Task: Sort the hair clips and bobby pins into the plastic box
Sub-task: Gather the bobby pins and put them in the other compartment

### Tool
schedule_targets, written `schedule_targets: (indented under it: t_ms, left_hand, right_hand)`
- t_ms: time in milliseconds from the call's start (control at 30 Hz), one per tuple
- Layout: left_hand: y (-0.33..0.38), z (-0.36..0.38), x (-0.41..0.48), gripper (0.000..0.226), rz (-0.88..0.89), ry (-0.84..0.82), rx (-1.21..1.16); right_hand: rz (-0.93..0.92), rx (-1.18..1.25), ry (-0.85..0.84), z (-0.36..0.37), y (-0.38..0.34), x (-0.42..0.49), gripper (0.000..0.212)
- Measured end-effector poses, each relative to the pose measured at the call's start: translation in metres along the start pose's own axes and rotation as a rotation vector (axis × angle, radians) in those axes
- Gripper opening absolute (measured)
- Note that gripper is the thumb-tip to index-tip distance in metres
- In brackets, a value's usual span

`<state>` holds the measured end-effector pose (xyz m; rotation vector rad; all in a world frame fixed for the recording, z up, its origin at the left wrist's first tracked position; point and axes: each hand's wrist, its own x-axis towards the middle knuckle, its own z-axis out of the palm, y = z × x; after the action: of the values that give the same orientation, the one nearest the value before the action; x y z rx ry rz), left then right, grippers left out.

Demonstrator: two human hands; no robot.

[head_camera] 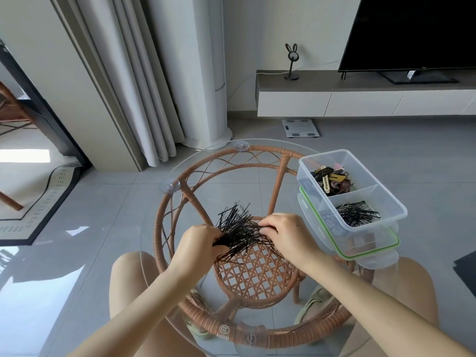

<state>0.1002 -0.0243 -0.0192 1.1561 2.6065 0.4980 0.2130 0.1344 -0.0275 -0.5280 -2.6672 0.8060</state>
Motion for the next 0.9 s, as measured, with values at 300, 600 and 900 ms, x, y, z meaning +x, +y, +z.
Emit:
schedule_targets:
  t_ms: [300, 600, 900]
  left_hand:
    - [0.008, -0.025, 0.000, 0.026, -0.030, 0.075, -0.108]
    - [0.027, -0.046, 0.006, 0.020, -0.015, 0.153, -0.190]
    - [0.046, -0.054, 0.013, 0.020, 0.011, 0.167, -0.187]
  right_hand:
    - [0.090, 0.067, 0.113, -0.039, -0.012, 0.007, 0.016]
    - [0.119, 0.211, 0.212, -0.101, -0.001, 0.004, 0.013]
    - [0.220, 0.186, 0.271, -0.169, 0.059, -0.009, 0.014]
